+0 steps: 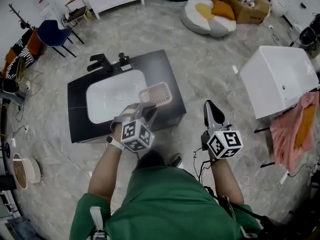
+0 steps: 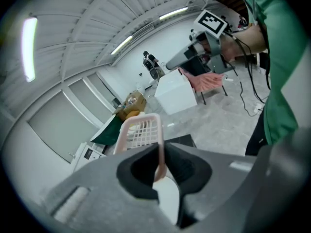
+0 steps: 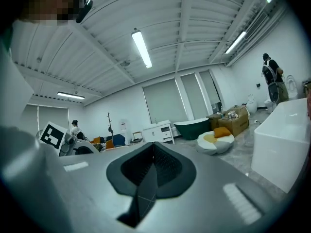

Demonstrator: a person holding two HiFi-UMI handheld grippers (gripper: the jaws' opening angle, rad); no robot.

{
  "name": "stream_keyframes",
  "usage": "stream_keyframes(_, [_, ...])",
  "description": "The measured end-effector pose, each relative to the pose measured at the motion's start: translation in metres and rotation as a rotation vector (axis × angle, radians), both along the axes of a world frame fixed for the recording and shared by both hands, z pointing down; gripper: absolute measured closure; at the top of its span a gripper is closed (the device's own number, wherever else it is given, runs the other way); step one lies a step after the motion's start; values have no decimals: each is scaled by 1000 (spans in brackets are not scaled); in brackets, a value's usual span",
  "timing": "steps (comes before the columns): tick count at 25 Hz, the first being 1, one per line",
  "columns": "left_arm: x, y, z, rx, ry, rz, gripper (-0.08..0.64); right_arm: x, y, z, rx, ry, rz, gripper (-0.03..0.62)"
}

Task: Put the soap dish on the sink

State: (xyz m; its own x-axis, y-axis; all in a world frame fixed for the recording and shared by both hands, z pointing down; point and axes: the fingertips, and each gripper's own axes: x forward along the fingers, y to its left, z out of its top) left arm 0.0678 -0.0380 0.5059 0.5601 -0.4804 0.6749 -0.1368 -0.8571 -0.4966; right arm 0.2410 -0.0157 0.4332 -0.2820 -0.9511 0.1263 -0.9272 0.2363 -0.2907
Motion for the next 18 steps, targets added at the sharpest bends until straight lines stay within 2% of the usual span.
stream_keyframes(7, [-3, -62, 33, -20, -26, -16, 520, 5, -60, 25, -24, 0, -23, 591])
stream_keyframes(14, [-6, -144, 64, -53, -17, 9, 520, 16, -139, 22, -43, 74, 0, 591])
stream_keyframes(18, [-12, -189, 83, -85, -1, 18, 520, 8, -183, 26, -56, 102, 1, 591])
